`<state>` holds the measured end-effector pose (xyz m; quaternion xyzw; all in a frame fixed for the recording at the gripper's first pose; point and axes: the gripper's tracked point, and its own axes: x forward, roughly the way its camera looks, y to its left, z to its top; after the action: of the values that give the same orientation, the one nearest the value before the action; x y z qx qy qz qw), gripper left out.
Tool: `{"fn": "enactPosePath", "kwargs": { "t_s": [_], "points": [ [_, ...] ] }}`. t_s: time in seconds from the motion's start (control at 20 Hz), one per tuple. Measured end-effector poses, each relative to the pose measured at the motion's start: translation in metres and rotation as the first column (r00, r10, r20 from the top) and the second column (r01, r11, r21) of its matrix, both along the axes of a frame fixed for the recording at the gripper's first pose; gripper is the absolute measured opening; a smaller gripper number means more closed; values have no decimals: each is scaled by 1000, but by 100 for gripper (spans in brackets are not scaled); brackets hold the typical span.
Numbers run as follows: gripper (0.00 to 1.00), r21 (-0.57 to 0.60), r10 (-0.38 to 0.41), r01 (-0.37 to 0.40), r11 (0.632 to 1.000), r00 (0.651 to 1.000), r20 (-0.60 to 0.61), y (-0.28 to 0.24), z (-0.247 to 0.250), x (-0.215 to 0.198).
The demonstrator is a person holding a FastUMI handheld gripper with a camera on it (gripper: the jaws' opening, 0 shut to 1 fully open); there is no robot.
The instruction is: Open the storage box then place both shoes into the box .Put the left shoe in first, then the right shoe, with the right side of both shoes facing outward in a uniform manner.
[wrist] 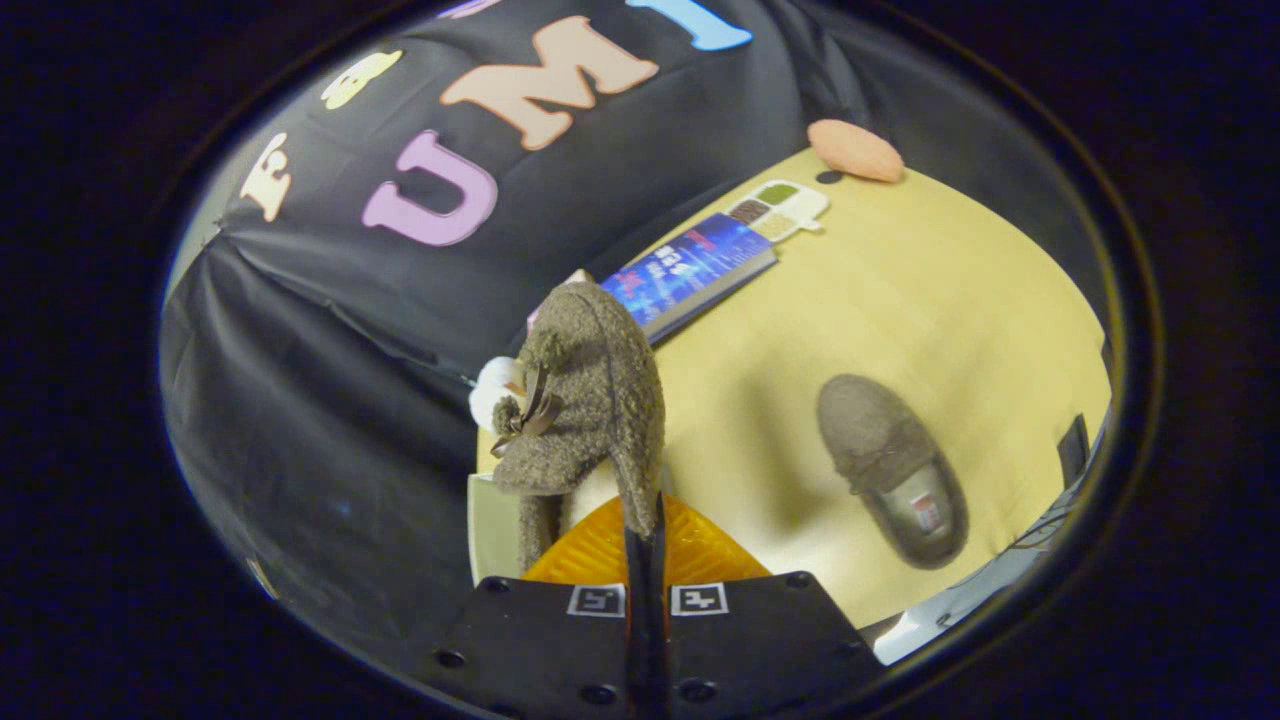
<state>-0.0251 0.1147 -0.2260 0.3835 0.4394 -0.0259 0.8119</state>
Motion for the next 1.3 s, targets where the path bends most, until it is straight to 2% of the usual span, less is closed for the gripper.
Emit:
{"fn": "enactPosePath", "kwargs": {
  "t_s": [0.15, 0.3, 0.65, 0.95, 1.15, 1.3],
  "points": [
    [3, 28, 58, -59, 998, 998, 35, 52, 15, 12],
    [3, 47, 121, -122, 991, 993, 15, 109, 9, 3],
    [3, 16, 221, -221, 975, 969, -113, 182, -52, -33],
    [3, -20, 218, -229, 973, 945, -242, 194, -99, -35],
    [3, -53, 234, -266, 963, 913, -334, 206, -127, -42],
    [3, -105, 186, -239, 965, 912, -366, 204, -136, -38]
  ]
}}
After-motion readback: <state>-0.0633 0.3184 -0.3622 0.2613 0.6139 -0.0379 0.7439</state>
